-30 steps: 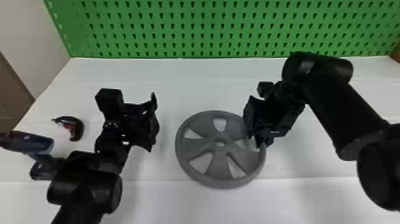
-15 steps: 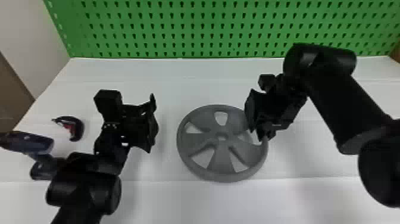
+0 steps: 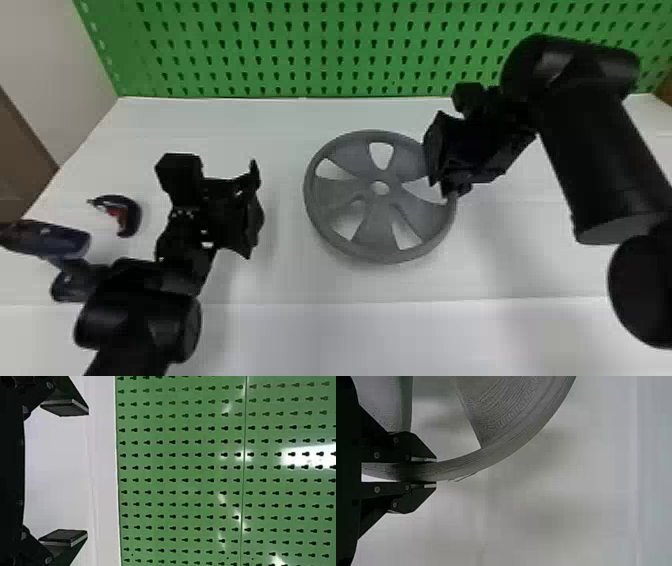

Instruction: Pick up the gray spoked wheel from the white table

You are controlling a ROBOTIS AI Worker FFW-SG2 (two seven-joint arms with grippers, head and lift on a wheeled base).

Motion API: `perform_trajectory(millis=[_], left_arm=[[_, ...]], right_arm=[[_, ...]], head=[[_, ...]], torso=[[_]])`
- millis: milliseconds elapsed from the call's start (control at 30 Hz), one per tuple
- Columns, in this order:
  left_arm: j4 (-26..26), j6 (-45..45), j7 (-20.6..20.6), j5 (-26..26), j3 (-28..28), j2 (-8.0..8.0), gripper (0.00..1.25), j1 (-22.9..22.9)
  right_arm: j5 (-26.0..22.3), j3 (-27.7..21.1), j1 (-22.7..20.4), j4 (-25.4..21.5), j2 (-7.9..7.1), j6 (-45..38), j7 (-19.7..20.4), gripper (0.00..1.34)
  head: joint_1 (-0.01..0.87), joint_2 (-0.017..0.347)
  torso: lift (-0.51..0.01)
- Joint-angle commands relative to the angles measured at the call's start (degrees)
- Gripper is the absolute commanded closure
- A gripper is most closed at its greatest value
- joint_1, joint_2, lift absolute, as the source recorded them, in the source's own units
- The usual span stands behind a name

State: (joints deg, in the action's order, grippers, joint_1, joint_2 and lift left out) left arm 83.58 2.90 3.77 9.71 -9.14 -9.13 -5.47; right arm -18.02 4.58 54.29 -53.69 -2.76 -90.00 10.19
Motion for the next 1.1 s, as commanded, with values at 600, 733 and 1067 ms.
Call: perform_trajectory(millis=[600,733,1067], left_arm=[[0.09,0.00,0.01,0.31,0.00,-0.10,0.19,0.20],[0.09,0.00,0.01,0.31,0.00,-0.10,0.19,0.11],[0.26,0.00,0.01,0.49,0.00,-0.10,0.19,0.20]], right_arm=[[0.09,-1.15,-0.06,-5.11,-0.05,-0.08,0.00,1.13],[0.09,-1.42,-0.85,-7.57,-0.14,-0.08,0.00,1.13],[0.18,-3.88,-6.48,-20.14,-0.40,-0.08,0.00,1.13]], head=[[0.770,0.044],[0.770,0.044],[0.770,0.044]], torso=[[-0.098],[-0.098],[-0.098]])
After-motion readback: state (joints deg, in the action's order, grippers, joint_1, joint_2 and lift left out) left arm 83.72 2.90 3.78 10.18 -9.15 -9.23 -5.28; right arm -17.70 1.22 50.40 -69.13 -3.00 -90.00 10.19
